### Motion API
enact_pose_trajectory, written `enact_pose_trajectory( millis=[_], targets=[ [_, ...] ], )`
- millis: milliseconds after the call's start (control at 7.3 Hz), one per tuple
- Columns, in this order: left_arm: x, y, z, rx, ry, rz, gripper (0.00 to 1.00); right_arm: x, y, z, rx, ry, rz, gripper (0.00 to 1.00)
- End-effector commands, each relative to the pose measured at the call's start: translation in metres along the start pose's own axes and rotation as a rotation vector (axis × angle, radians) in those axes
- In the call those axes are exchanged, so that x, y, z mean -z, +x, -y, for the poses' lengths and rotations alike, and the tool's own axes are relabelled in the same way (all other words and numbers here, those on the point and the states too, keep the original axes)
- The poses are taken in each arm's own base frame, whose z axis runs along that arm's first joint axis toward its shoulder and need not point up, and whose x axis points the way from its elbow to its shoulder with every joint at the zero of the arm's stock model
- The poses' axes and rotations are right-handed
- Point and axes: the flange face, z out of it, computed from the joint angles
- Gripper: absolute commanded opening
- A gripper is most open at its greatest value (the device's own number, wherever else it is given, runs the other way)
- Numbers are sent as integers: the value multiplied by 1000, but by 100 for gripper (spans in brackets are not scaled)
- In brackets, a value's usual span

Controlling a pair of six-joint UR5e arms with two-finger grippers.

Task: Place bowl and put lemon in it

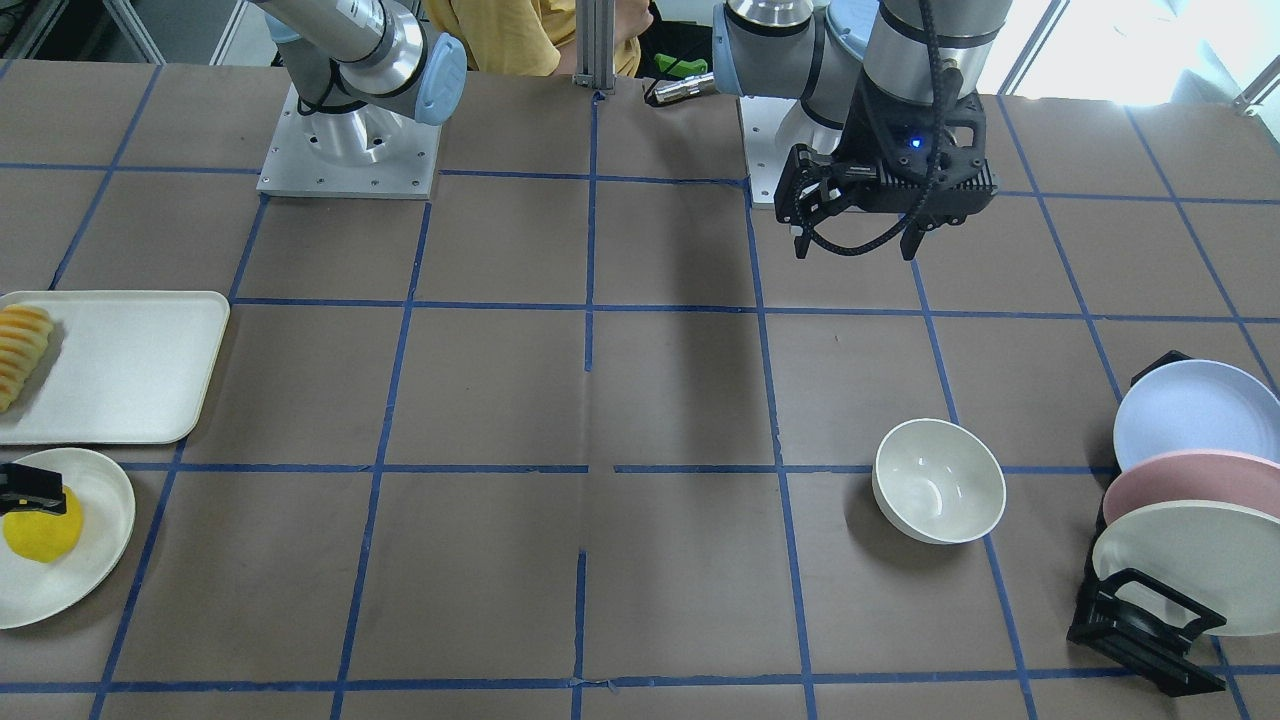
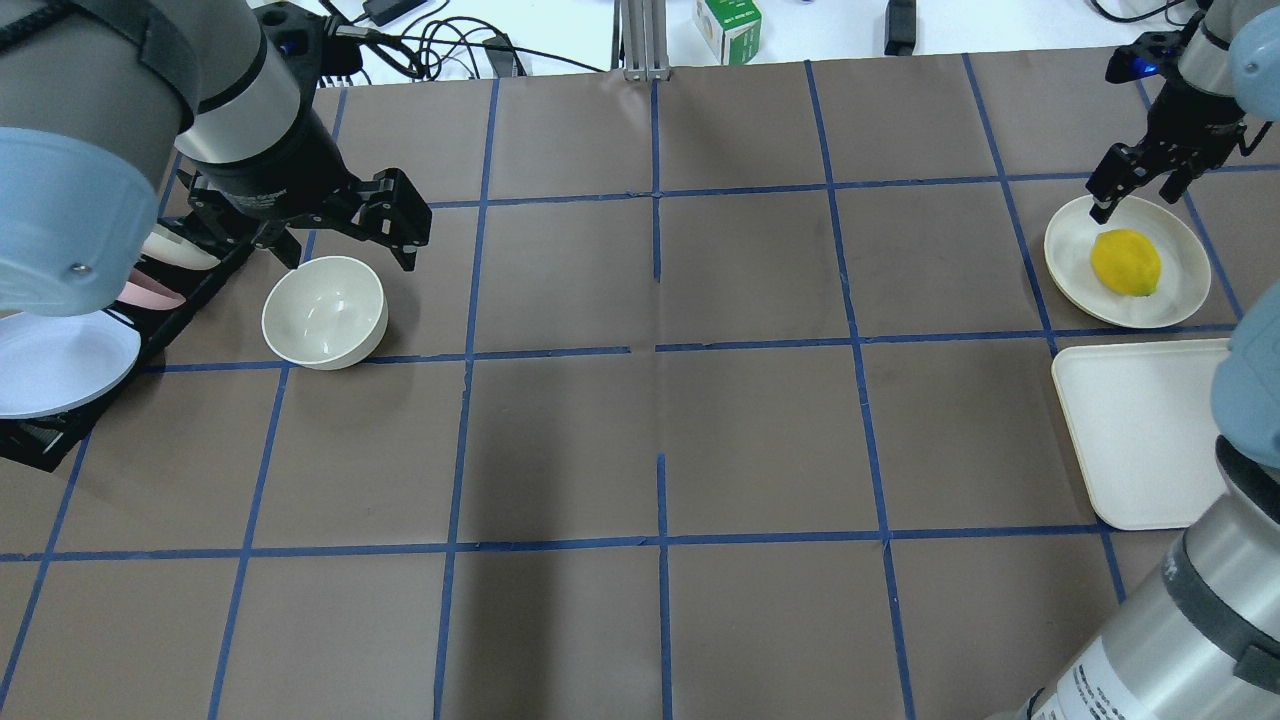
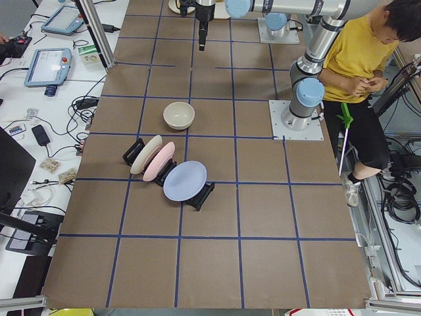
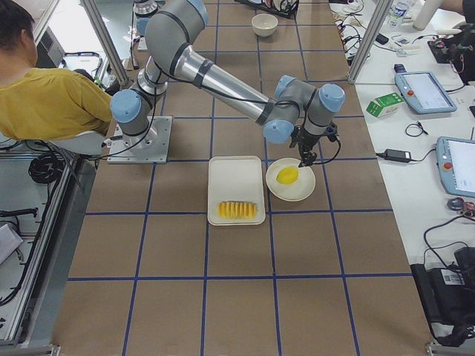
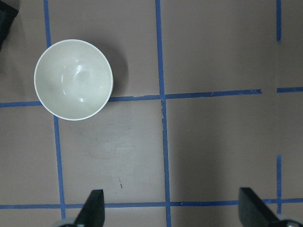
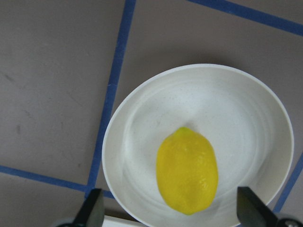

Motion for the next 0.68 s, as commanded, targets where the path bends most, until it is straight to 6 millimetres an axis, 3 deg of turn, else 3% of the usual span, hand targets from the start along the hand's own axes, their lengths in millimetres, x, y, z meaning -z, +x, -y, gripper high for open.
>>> enact_pose_trajectory(
  millis=[0,274,548],
  targets=[
    [0,0,0,1,0,-1,100,-24,13,6,9,-4,-6,100],
    [0,0,0,1,0,-1,100,-47,31,1,-15,-23,22,100],
    [0,0,0,1,0,-1,100,-53,32,1,-10,-31,30,100]
  ],
)
